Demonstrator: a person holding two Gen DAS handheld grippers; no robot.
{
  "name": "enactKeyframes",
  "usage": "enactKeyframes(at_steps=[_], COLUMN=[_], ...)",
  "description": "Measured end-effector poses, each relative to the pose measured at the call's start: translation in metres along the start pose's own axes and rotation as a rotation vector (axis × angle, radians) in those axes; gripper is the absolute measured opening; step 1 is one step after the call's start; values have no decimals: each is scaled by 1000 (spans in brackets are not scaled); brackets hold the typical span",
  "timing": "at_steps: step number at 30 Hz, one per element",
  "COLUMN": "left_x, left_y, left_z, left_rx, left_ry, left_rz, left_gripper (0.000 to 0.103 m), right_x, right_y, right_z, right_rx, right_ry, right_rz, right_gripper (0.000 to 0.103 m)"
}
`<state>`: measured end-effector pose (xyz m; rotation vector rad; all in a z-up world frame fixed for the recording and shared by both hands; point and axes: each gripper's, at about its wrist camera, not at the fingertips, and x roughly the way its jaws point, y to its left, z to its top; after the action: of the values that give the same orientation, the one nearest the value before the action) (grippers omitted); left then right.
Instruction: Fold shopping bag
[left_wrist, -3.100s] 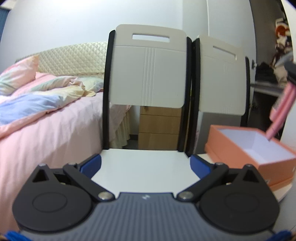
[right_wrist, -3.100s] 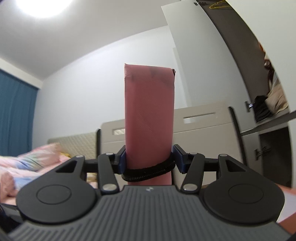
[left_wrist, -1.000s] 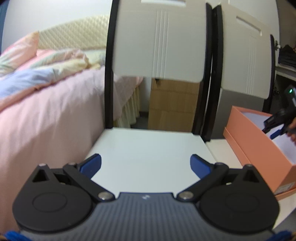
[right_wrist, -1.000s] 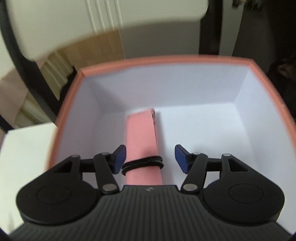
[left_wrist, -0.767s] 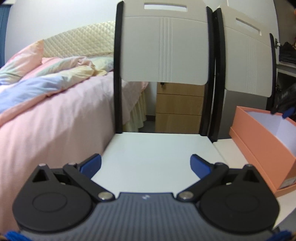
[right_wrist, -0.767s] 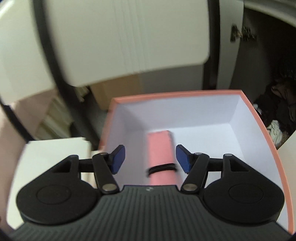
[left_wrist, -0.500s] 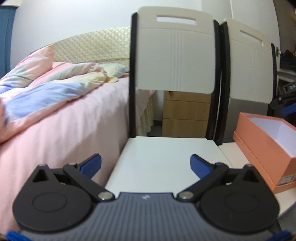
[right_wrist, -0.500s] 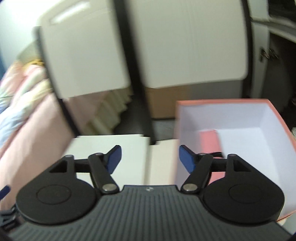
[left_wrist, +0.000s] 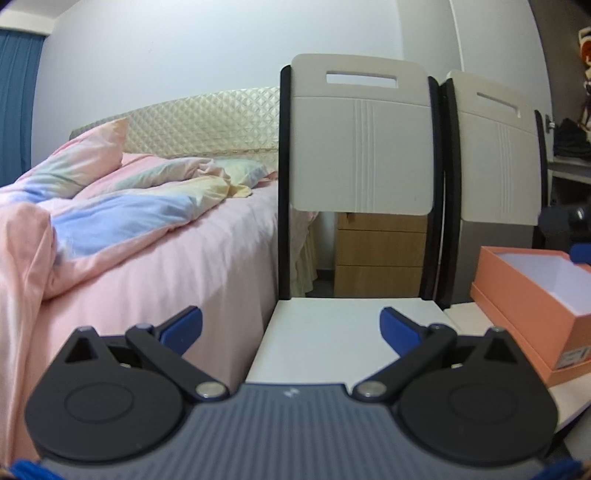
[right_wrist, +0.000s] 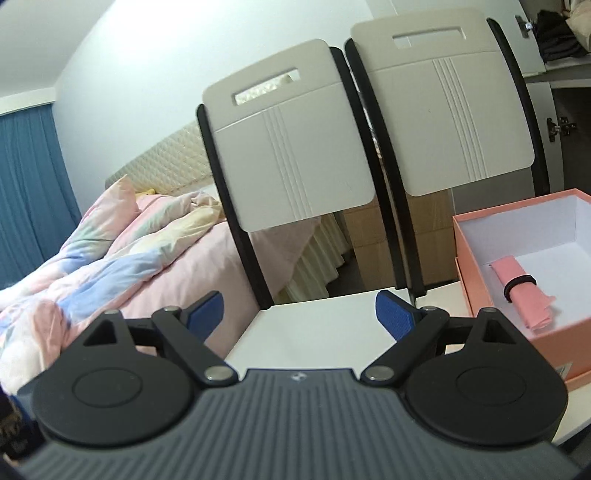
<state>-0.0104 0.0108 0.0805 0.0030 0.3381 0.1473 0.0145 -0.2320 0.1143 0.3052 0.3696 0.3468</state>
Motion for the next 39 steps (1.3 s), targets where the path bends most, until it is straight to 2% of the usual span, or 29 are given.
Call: enactKeyframes(at_steps=[11, 16, 20, 39], left_x=[1, 6, 8, 8], left_y=[8, 6, 3, -8], left_z=[-13, -16, -19, -25], left_rx=[-43, -30, -31, -6], left_ry=[-20, -2, 16, 34], left_rz=[43, 58, 42, 15], left_gripper=[103, 103, 103, 103], right_x=[16, 26, 30, 27], right_y=[5, 11, 10, 0], right_z=[-51, -55, -57, -62], right_rx=[-90, -149, -172, -169], right_ry=[-35, -21, -27, -27], right_rz=[-28, -16, -43, -79], right_gripper=[91, 91, 91, 91])
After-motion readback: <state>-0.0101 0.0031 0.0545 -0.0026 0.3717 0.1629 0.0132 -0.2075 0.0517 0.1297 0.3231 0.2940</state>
